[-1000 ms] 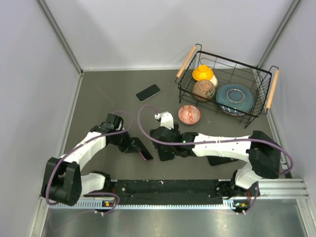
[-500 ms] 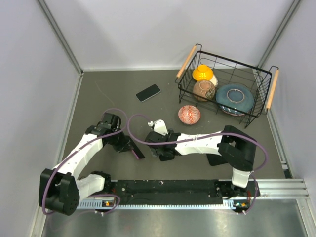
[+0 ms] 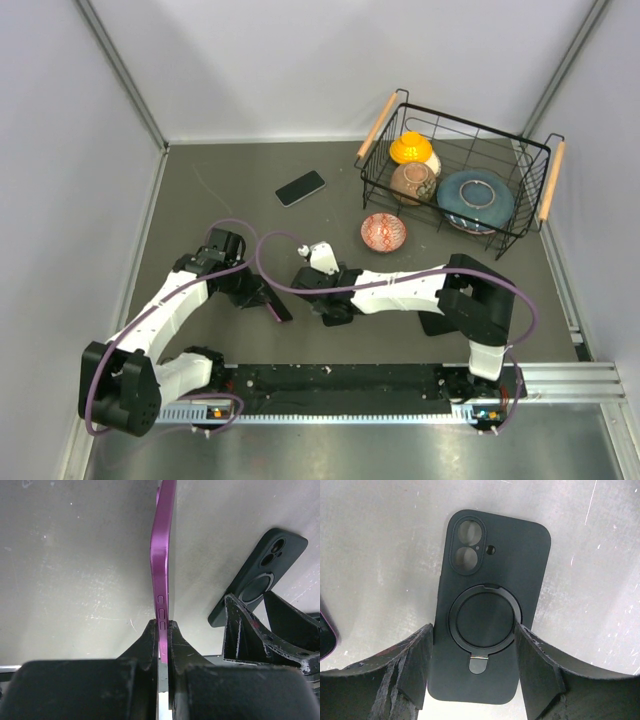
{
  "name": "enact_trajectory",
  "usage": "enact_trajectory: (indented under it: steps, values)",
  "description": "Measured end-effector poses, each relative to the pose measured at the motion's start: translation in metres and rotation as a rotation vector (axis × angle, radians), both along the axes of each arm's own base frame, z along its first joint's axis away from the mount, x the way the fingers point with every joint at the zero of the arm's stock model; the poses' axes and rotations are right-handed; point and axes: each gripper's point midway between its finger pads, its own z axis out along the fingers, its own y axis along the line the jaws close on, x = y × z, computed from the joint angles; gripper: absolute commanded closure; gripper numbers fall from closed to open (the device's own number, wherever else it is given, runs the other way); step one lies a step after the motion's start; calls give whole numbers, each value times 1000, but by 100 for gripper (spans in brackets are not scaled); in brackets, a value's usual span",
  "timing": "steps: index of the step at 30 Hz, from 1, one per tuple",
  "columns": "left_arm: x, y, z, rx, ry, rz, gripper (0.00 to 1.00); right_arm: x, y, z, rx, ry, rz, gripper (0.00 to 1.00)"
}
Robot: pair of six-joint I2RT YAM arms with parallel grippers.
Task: Put the phone into the phone case
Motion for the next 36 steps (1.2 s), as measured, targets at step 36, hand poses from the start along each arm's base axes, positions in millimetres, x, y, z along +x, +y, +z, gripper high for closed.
enact_trajectory:
  steps: [36]
  values:
    - [2, -1, 1, -6, -13, -16, 100, 2, -24, -3, -34, 19, -61, 13]
